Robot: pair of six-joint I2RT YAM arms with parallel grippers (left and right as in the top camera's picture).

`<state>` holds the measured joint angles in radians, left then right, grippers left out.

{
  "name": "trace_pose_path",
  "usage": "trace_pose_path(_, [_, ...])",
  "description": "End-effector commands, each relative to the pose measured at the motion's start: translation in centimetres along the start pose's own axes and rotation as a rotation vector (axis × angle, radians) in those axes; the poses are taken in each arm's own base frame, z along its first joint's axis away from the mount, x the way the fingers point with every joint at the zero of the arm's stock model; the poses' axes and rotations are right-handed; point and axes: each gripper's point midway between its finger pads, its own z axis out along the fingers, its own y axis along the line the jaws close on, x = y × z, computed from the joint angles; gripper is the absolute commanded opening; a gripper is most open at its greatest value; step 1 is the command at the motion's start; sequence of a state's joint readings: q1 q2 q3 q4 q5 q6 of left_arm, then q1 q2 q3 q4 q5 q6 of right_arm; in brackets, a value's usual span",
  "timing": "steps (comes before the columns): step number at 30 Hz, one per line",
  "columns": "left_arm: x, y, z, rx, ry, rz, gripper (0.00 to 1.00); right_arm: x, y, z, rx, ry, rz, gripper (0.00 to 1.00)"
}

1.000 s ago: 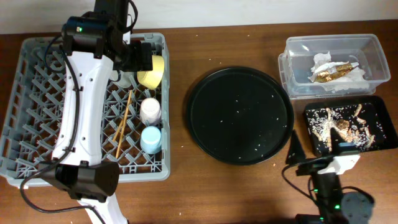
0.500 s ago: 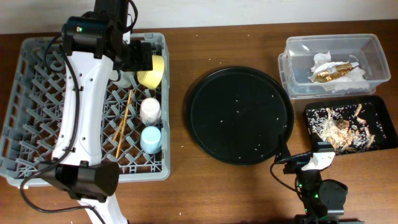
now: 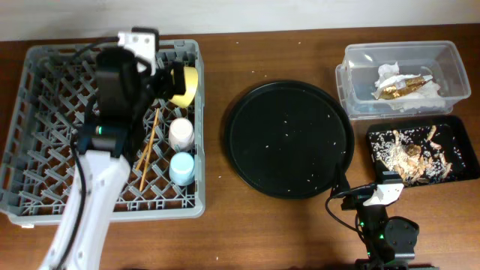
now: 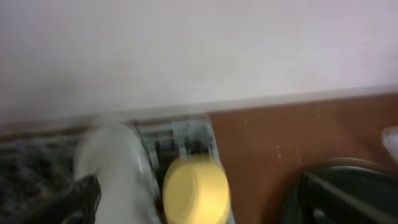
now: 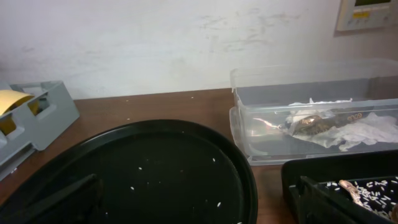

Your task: Sort waste into correct bins and load items into the dishwasher rack

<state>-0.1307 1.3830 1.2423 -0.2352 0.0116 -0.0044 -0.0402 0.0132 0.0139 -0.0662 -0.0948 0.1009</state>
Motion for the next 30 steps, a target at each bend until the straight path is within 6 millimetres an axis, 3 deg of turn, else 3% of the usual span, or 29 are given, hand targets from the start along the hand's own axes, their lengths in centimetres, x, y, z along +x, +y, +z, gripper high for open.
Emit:
trace_pose_path(1, [5.5, 2.4, -4.9, -0.054, -0.082, 0.045, 0.99, 0.3, 0.3, 0.0, -0.013, 0.004, 0.004, 0.99])
trace_pose_path(4, [12.7, 4.1, -10.3, -0.133, -0.281, 0.038, 0.99, 0.3, 0.3, 0.0, -0.013, 0.004, 0.004, 0.98])
trace_pose_path(6, [16.1, 4.9, -12.7, -0.182, -0.364, 0.037, 0.99, 0.3, 0.3, 0.0, -0.013, 0.004, 0.004, 0.98])
trace_pose_path(8, [17.8, 4.7, -13.8, -0.190, -0.428, 0.043, 0.99, 0.3, 0.3, 0.0, -0.013, 0.004, 0.004, 0.98])
trace_pose_path(13, [22.1, 4.7, -13.7, -0.208, -0.264, 0.121, 0.99, 0.3, 0.3, 0.0, -0.013, 0.004, 0.004, 0.99])
trace_pose_path(30, [21.7, 4.4, -13.9, -0.199, -0.283, 0.124, 0.99, 0.3, 0.3, 0.0, -0.013, 0.004, 0.004, 0.98])
